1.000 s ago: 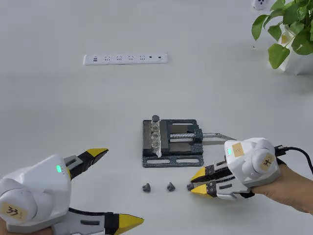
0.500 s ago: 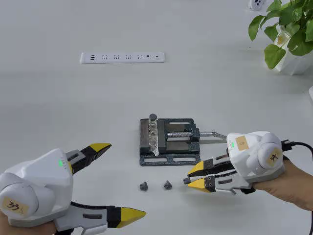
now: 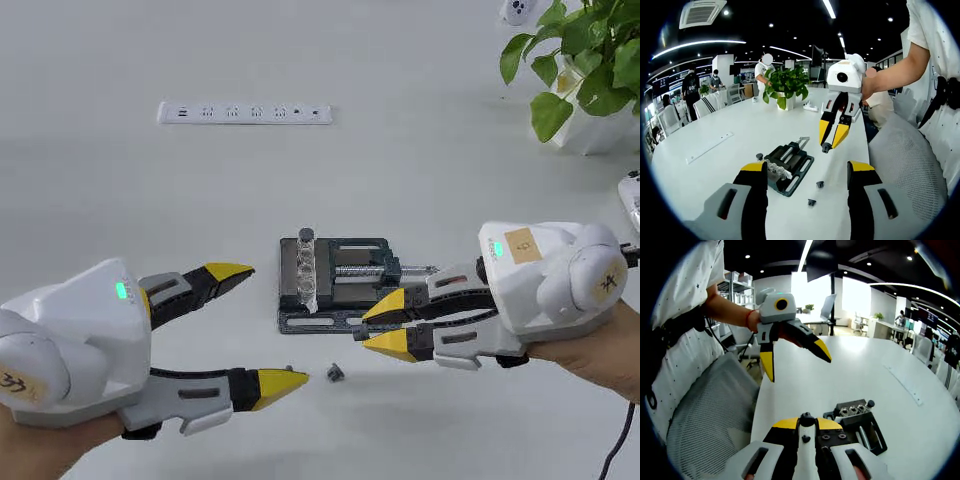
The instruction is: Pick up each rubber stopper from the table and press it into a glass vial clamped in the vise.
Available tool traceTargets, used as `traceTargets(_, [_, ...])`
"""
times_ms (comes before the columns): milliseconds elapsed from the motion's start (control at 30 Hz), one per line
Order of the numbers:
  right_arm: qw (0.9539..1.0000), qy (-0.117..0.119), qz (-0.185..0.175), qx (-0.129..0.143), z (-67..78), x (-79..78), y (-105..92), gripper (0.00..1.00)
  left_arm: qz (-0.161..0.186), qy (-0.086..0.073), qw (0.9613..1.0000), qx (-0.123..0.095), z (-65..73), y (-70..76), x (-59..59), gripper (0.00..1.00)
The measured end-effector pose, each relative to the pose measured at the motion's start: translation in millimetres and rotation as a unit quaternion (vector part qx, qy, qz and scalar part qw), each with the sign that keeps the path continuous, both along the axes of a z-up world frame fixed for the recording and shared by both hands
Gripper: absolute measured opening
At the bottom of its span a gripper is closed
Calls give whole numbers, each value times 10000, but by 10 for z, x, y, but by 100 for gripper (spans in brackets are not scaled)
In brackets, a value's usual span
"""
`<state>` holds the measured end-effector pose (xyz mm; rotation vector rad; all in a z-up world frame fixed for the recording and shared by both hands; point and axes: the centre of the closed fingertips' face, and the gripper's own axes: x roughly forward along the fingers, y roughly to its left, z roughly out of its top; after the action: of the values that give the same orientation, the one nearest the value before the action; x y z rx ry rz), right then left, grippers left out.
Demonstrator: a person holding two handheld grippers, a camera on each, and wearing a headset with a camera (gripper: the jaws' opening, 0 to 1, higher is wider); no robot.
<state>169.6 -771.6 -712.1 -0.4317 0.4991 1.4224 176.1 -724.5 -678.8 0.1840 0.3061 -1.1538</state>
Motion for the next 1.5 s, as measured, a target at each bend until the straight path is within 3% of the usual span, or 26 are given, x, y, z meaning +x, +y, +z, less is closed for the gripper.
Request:
traceTargets(267, [9994,-71,57,336,332,-20,161,7,-256,-194,9993,-174,265,-129,-13,43])
traceTargets(700, [9965,-44,4,834,682,-17,291,7,-592,-390,9970,-297,453,-251,-93,21])
traceTargets(767, [9961,-21,-1,885,710,-20,305,7,-645,-458,9964,-306,480,-269,-105,20])
traceTargets(1500, [9958,16,29,919,749,-41,341,6,-859,-616,9940,-268,509,-291,-163,8])
